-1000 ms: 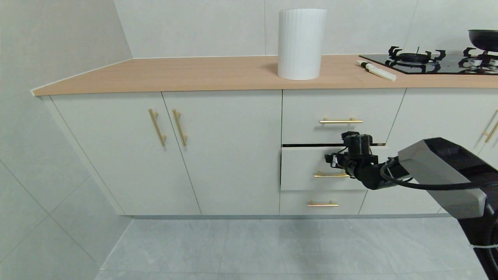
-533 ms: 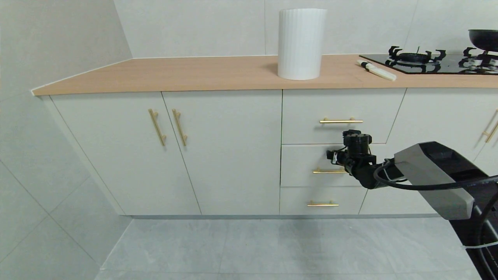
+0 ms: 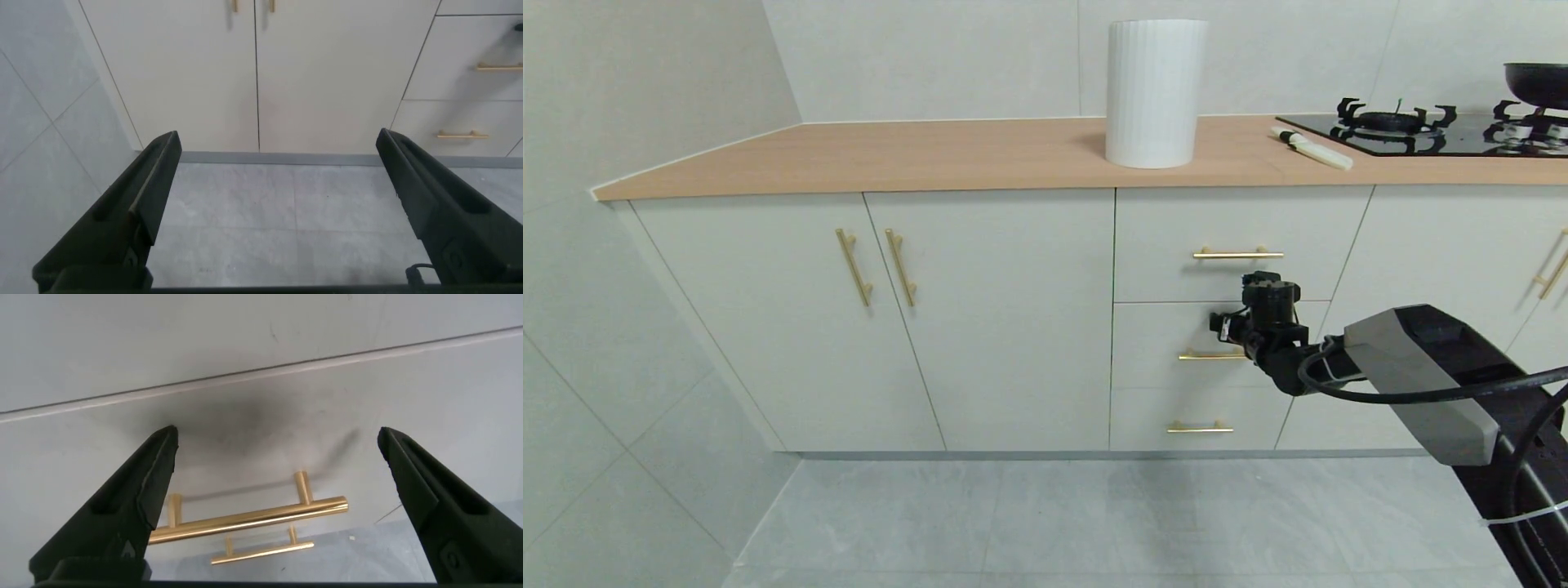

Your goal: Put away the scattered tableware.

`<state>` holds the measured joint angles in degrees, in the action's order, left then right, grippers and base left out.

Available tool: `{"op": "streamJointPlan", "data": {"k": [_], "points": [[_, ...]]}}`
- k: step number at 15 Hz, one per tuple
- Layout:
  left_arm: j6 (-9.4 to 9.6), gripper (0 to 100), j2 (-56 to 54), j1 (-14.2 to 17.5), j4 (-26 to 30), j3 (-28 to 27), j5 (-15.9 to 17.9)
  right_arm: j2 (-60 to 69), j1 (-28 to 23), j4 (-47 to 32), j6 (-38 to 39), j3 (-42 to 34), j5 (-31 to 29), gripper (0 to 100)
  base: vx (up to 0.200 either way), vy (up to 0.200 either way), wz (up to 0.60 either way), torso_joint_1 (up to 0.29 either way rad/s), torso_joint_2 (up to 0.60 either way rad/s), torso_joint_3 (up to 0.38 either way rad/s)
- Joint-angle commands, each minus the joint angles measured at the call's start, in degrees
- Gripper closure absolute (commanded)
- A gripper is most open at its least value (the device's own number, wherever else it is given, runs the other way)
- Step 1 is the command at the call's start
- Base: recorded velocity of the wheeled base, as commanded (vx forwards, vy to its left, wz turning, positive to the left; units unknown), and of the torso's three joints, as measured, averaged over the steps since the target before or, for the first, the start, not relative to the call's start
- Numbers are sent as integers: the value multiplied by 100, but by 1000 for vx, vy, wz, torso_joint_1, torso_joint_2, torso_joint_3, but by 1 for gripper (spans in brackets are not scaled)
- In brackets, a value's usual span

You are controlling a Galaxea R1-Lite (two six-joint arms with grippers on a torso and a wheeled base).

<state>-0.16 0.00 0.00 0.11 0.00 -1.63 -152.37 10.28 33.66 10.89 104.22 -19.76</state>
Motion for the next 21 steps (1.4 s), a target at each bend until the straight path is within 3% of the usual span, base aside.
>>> {"op": "streamJointPlan", "data": {"k": [1,5,9,12,13,14,16,21], "points": [[-2,0,0,0,-2,0,-4,-12,1,62,1,11,-45,0,0,0,0,0,0,0],[-2,0,0,0,-2,0,-4,155,9,71,10,-226,-195,0,0,0,0,0,0,0],[-2,0,0,0,-2,0,-4,1447,62,185,379,-2028,-168,0,0,0,0,0,0,0],[-2,0,0,0,-2,0,-4,2774,62,941,344,-3768,-116,0,0,0,0,0,0,0],[-2,0,0,0,-2,0,-4,2774,62,941,344,-3768,-116,0,0,0,0,0,0,0],[-2,0,0,0,7,0,-4,3811,62,1134,318,-4762,-124,0,0,0,0,0,0,0],[-2,0,0,0,-2,0,-4,5270,168,1134,256,-5737,-133,0,0,0,0,0,0,0],[-2,0,0,0,-2,0,-4,8109,176,1064,-719,-6959,-177,0,0,0,0,0,0,0]]}}
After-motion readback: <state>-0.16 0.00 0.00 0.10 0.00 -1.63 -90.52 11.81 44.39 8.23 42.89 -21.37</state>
